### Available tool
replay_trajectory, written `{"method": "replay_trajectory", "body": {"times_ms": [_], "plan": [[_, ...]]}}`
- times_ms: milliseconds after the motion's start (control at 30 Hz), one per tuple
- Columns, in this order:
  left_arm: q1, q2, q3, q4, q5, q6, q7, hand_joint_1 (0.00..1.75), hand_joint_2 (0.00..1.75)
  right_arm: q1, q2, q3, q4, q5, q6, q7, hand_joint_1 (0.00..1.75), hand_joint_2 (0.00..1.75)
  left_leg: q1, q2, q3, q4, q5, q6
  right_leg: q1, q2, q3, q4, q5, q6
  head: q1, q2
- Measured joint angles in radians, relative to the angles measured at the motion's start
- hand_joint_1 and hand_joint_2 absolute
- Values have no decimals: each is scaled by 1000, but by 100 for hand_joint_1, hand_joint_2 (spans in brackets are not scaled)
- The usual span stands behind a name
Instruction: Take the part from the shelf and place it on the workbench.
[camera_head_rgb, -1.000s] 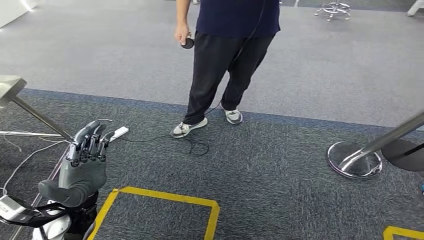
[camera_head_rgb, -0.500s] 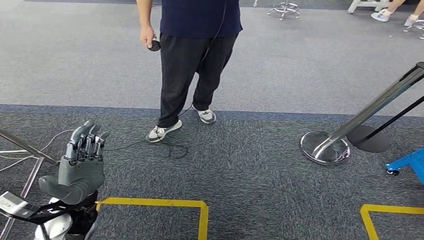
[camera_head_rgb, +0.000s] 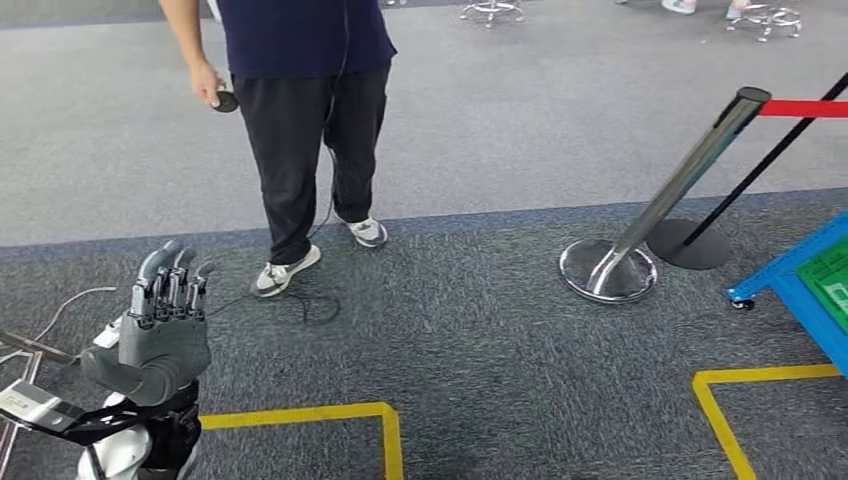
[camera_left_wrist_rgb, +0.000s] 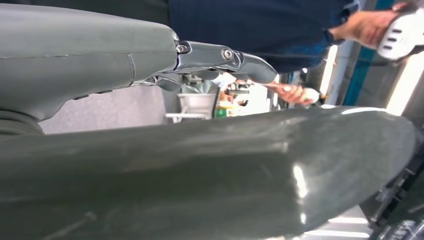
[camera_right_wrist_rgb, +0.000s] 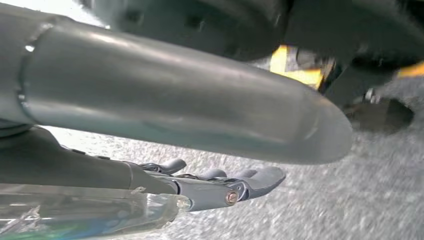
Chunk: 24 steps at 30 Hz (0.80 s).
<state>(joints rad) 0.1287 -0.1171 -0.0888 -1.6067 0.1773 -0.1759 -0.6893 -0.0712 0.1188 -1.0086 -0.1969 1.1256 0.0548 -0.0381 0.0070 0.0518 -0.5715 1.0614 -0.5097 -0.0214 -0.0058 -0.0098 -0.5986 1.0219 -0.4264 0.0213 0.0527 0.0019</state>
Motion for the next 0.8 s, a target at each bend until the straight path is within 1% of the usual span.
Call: {"method": "replay_trajectory", "body": {"times_ms": [33,67,100,133,167,200,233,267,300,333,367,400,433,467,500,533,567,600,633,667,700,733,767,800], "plan": [[1,0,0,0,3,3,1,0,0,-1,0,0,0,0,0,0,0,0,1,-21,-25,56,-31,-2,-2,9,0,-2,1,-4,-3,0],[3,0,0,1,6,5,2,0,0,-2,0,0,0,1,-1,0,0,0,1,-36,-61,128,-65,-4,-2,19,-2,-2,2,-7,-4,0],[4,0,1,2,8,6,3,0,0,-2,0,0,0,1,-1,0,0,0,1,-42,-96,195,-90,-4,-3,31,-3,-2,2,-8,-5,0],[6,0,1,2,9,7,3,0,0,-2,0,0,0,2,-1,1,0,0,2,-44,-120,238,-97,-5,-3,43,-3,-2,3,-8,-5,0],[6,1,1,3,10,8,4,0,0,-1,0,0,0,2,0,2,0,0,2,-45,-126,244,-84,-5,-4,55,-3,-2,3,-8,-5,0],[6,1,1,3,11,8,5,0,0,1,0,0,0,2,0,3,0,0,4,-48,-112,208,-53,-5,-5,67,-2,-1,4,-6,-6,0],[6,1,1,3,12,9,7,0,0,1,0,0,0,2,1,4,0,0,7,-58,-82,142,-12,-7,-7,79,-2,-1,5,-3,-6,0],[6,1,1,3,14,11,9,0,0,1,1,0,0,3,1,5,0,0,13,-81,-48,68,20,-9,-7,91,-4,3,5,2,-6,0],[6,1,1,3,16,13,11,0,0,1,1,0,0,3,2,6,0,0,17,-102,-20,10,40,-9,-7,103,-8,6,5,9,-6,0],[6,0,2,3,18,15,12,0,0,0,1,0,0,4,2,7,0,0,19,-119,-3,-27,48,-8,-7,113,-12,8,5,15,-7,0],[6,0,2,3,19,16,14,0,0,1,1,0,0,4,3,7,0,0,19,-127,1,-41,47,-3,-8,122,-16,8,7,23,-8,0],[5,-1,2,3,20,16,15,0,0,3,1,0,0,5,3,8,0,0,17,-119,1,-41,48,4,-11,130,-21,4,10,29,-8,0],[4,-2,3,3,20,17,15,0,0,5,1,0,0,5,4,8,0,0,16,-110,2,-43,50,12,-13,128,-25,3,11,35,-8,0],[2,-3,3,3,20,17,16,0,0,7,1,0,0,5,4,9,0,0,15,-100,3,-45,52,20,-13,111,-31,13,4,39,-6,0],[1,-4,4,3,20,17,16,0,0,6,1,0,0,5,4,9,0,0,15,-88,5,-47,53,28,-12,86,-47,41,-14,42,-4,0],[0,-5,4,3,20,17,16,0,0,4,2,0,0,5,5,10,0,0,14,-76,5,-47,53,33,-10,56,-70,92,-43,44,-2,0],[1,-5,5,3,20,18,16,0,0,2,2,0,0,5,5,10,0,0,11,-64,5,-47,51,37,-9,33,-101,160,-79,45,0,0],[1,-5,5,3,20,18,16,0,0,0,3,0,0,5,5,10,0,0,9,-52,6,-47,51,39,-9,22,-134,230,-110,47,0,0],[1,-5,6,3,20,18,17,0,0,0,4,0,0,5,6,10,0,0,6,-40,6,-47,50,41,-9,18,-157,280,-128,47,0,0],[0,-5,6,3,20,18,17,0,0,1,4,0,0,5,6,10,0,0,5,-29,7,-47,49,41,-9,17,-162,295,-126,47,0,0],[0,-5,6,3,20,18,17,0,0,3,4,0,0,5,6,10,0,0,3,-19,9,-47,47,41,-9,15,-146,269,-106,45,0,0],[-1,-5,6,3,20,18,17,0,0,3,4,0,0,5,6,11,0,0,3,-9,12,-47,45,40,-9,8,-111,207,-74,43,1,0],[-1,-5,6,3,20,18,17,0,0,3,4,0,0,5,6,11,0,0,2,-1,15,-47,42,37,-7,-9,-71,132,-46,40,1,0],[-2,-4,7,3,20,19,18,0,0,1,4,0,0,5,6,11,0,0,-1,6,18,-46,39,32,-5,-22,-35,71,-25,35,0,0]]}}
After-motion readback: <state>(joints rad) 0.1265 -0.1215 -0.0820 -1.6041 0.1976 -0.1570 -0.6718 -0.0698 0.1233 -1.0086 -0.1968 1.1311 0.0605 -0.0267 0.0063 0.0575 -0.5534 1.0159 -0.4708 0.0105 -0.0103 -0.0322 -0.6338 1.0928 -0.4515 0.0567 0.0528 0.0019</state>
